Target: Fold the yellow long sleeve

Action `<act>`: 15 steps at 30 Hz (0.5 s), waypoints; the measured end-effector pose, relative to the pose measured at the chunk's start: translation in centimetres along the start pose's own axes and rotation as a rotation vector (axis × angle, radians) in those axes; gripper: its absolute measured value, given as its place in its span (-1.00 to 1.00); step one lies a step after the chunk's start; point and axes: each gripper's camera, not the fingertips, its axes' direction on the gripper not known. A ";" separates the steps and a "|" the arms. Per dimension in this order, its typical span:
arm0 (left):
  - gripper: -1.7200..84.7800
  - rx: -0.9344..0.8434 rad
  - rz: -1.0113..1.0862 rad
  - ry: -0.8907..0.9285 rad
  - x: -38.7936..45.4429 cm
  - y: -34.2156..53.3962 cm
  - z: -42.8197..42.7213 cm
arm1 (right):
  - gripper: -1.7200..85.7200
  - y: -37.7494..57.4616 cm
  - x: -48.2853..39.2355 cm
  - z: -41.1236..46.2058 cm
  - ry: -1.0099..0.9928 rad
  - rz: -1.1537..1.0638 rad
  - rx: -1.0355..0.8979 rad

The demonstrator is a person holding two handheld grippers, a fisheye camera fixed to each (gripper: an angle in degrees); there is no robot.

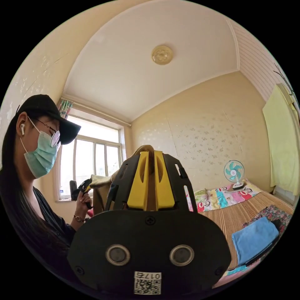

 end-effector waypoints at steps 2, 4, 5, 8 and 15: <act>-0.89 -0.045 -0.021 -0.079 -0.4 -1.9 1.4 | -0.88 -1.0 0.0 2.4 0.056 -0.032 -0.024; -0.88 -0.111 -0.067 -0.131 -3.0 -2.6 4.0 | -0.88 -1.7 1.7 7.1 0.101 -0.016 -0.125; -0.88 -0.159 -0.095 -0.181 -5.6 -2.6 6.5 | -0.87 -1.8 3.6 11.2 0.129 0.011 -0.207; -0.87 -0.394 -0.178 -0.369 -15.7 -1.0 15.6 | -0.85 0.5 10.4 25.2 0.209 0.001 -0.478; -0.75 -0.819 -0.562 -0.556 -37.0 18.6 25.9 | -0.79 23.2 27.3 45.9 0.462 0.266 -1.118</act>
